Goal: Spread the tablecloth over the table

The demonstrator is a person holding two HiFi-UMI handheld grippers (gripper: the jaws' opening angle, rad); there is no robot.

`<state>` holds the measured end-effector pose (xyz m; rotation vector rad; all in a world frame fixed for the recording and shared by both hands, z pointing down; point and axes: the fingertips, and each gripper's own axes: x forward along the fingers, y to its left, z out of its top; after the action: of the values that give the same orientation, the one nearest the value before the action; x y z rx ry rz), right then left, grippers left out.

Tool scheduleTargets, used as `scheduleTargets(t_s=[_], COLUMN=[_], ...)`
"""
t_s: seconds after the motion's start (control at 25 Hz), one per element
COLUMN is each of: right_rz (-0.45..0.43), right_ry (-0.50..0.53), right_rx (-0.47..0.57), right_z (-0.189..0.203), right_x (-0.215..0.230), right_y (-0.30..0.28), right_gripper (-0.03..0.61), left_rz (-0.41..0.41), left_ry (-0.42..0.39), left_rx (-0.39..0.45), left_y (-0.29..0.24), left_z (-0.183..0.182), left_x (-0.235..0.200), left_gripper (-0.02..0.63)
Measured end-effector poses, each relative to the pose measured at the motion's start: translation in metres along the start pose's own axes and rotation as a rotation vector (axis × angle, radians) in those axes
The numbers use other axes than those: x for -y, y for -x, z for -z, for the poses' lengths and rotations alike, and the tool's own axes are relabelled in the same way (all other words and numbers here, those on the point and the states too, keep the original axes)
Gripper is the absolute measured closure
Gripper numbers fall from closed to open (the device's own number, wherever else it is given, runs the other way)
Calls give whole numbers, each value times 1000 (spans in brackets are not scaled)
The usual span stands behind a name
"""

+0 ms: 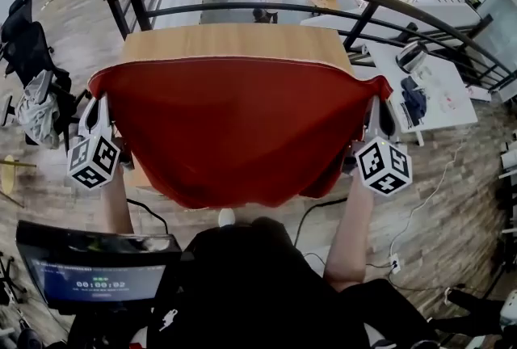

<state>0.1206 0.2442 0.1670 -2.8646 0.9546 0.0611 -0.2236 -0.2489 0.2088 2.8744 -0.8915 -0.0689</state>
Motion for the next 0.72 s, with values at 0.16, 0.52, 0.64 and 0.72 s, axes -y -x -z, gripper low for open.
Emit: scheduleTargets(t_s=[0.16,0.52,0.64,0.72], right_rz=[54,128,136,130], right_ry=[7,16,28,20], right_rx=[11,11,6,-13], right_z=[-2,21,31,44], right_x=[-6,10,17,22], right_y=[-24,-120,-168,-207], right_gripper=[557,557,557,557], left_rz=[3,-83,-121,-147], left_ry=[27,43,42,19], left_rx=[10,-9,-20,-35], left_y=[-36,-121,-155,-183], left_z=[-8,2,6,8], left_x=[-13,-33,-38,-41], left_gripper=[600,600,600,600])
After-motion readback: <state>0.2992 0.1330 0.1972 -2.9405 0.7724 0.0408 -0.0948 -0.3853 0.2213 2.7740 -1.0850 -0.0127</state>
